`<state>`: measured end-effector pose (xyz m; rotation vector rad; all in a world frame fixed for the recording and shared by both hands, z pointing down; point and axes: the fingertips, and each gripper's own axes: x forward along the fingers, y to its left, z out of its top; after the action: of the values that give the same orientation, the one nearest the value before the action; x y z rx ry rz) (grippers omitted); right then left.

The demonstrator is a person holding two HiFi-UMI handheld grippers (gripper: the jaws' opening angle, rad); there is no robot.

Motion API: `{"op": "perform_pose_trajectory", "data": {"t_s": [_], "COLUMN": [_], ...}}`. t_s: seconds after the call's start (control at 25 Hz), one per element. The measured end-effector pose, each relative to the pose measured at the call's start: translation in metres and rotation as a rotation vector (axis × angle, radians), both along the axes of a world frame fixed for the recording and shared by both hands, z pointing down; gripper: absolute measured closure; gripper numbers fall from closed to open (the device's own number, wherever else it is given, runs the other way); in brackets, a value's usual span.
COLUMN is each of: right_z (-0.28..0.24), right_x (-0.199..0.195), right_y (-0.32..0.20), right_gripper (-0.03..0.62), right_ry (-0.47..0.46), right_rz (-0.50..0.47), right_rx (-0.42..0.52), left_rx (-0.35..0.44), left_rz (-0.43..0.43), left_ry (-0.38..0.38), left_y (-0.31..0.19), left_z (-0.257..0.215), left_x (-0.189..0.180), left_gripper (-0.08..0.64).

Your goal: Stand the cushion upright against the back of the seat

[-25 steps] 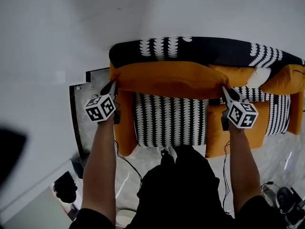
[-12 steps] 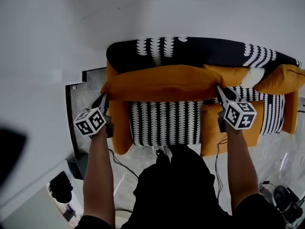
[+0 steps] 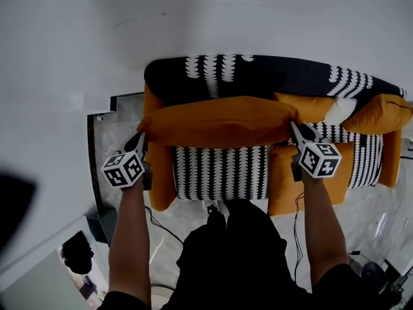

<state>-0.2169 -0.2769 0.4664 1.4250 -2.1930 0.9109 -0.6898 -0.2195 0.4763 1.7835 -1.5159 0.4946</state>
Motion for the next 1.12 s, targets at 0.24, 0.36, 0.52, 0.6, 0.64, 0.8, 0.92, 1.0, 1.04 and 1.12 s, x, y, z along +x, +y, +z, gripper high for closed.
{"op": "perform_pose_trajectory", "data": {"t_s": [0.24,0.36,0.52,0.6,0.64,0.8,0.92,1.0,1.04,1.12], "right_z": [0.033,0.041,0.031,0.030,0.032,0.061,0.070,0.073,0.074,0.076], "right_x": [0.001,0.000,-0.007,-0.010,-0.010,-0.007,-0.007,-0.007,-0.007,-0.007], "right_y": [-0.035,-0.054,-0.081,-0.093,-0.100,-0.115,-0.121,-0.124,-0.125,-0.125], "right_gripper": [0.520,0.520,0.520,0.520,0.520,0.520,0.520,0.518,0.518,0.517], "right_ry": [-0.005,-0.025,-0.051,-0.056,-0.051,-0.007,0.002,0.007,0.006,-0.001], "right_rz": [0.063,0.093,0.109,0.111,0.112,0.128,0.114,0.107,0.110,0.123], "right_rx": [-0.053,-0.062,-0.025,-0.009,-0.007,-0.053,-0.053,-0.056,-0.058,-0.062], "left_rx": [-0.050,-0.048,-0.039,-0.032,-0.032,-0.042,-0.016,-0.015,-0.020,-0.033], "left_rz": [0.035,0.011,-0.025,-0.024,-0.026,-0.052,-0.056,-0.067,-0.070,-0.072], "left_ry": [-0.060,-0.044,-0.071,-0.080,-0.078,-0.068,-0.083,-0.065,-0.053,-0.043], "left_y": [-0.049,-0.076,-0.102,-0.114,-0.121,-0.139,-0.150,-0.152,-0.152,-0.150], "left_z": [0.022,0.029,0.029,0.029,0.030,0.042,0.040,0.044,0.046,0.046], "left_x": [0.000,0.002,-0.005,-0.009,-0.010,-0.009,-0.005,-0.006,-0.006,-0.007], "left_gripper": [0.534,0.534,0.534,0.534,0.534,0.534,0.532,0.532,0.532,0.526]}}
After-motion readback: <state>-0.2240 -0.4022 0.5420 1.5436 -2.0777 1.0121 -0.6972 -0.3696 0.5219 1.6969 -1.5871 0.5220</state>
